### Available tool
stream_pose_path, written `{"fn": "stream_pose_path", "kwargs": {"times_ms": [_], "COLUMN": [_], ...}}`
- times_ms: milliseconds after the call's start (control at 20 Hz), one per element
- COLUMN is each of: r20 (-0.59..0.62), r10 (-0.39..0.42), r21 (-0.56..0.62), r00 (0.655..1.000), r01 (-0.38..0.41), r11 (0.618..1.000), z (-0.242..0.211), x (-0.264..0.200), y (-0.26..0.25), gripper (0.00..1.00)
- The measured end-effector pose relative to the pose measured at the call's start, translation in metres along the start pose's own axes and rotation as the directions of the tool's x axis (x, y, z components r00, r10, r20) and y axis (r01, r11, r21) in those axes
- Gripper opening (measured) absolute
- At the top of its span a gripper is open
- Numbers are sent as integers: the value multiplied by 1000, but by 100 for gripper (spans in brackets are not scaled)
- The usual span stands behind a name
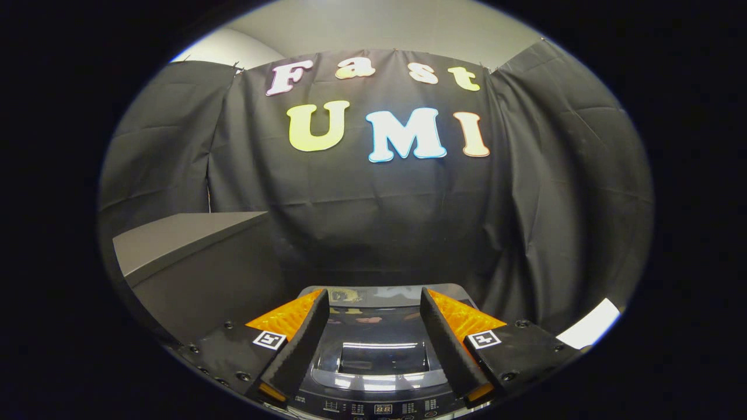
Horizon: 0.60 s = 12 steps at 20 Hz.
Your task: Put the clothes into the washing machine and then close the washing machine lid.
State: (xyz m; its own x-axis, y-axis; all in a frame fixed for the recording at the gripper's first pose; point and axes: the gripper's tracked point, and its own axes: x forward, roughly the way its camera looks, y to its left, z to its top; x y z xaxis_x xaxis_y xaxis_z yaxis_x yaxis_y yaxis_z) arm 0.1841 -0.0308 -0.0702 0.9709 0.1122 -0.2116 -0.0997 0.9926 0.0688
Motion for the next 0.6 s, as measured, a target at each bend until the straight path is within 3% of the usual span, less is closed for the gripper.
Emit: {"fn": "stream_pose_path", "kwargs": {"times_ms": [600], "r20": [148], "r10": [-26], "r21": [-2], "r00": [989], "r01": [27], "r11": [1000], "z": [62], "x": [-101], "y": [7], "gripper": [97]}}
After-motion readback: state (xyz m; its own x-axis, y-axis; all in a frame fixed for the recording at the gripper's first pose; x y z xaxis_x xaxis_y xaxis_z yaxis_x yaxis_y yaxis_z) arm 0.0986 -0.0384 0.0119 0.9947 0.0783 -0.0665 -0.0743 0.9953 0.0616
